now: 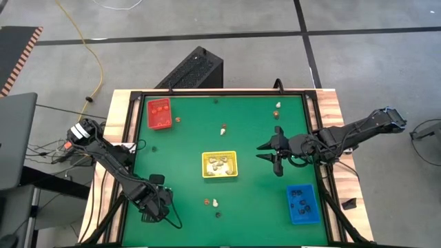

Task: Sort Halloween decoration
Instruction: Put the orange pumpkin toy into the red bin

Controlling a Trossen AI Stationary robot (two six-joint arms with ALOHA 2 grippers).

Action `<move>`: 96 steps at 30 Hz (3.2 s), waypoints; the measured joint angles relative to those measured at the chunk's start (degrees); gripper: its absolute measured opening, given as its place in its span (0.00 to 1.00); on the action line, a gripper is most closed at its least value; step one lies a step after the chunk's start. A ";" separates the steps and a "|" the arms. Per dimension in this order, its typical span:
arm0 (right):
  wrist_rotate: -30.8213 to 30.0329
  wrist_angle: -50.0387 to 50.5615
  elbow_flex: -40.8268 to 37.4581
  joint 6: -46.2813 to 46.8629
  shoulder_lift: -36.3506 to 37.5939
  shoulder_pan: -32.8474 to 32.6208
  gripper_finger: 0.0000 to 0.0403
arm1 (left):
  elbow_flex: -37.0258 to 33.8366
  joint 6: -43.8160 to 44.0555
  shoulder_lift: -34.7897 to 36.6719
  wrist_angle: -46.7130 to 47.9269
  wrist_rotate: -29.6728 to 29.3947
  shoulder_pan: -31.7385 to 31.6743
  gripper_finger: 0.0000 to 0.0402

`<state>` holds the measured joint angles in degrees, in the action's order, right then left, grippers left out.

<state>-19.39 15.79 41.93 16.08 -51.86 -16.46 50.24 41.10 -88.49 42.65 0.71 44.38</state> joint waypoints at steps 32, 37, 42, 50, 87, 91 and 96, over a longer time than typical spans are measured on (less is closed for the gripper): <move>0.01 -0.04 0.00 0.00 0.00 0.01 0.41 | -2.98 1.87 2.43 3.08 0.04 -0.02 0.39; 0.01 -0.04 0.00 0.00 0.00 0.00 0.41 | -2.98 4.34 5.48 3.59 0.56 0.24 0.39; 0.01 0.02 0.00 0.00 0.00 0.00 0.41 | -3.63 5.64 5.68 4.13 0.85 1.18 0.39; 0.04 0.04 -0.02 0.01 0.00 0.00 0.41 | -6.37 9.25 5.51 3.92 1.66 2.89 0.39; 0.04 0.00 -0.02 0.02 0.02 0.01 0.41 | -11.28 10.73 5.48 -2.40 3.15 3.78 0.39; 0.01 -0.01 -0.02 0.00 0.02 0.01 0.41 | -11.32 10.39 5.44 -2.40 3.52 3.78 0.39; 0.02 -0.02 -0.02 0.01 0.02 0.00 0.41 | -11.37 10.39 5.40 -2.40 3.74 3.78 0.36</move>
<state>-19.37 15.77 41.91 16.08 -51.83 -16.46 38.87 51.48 -83.09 40.25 4.45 48.16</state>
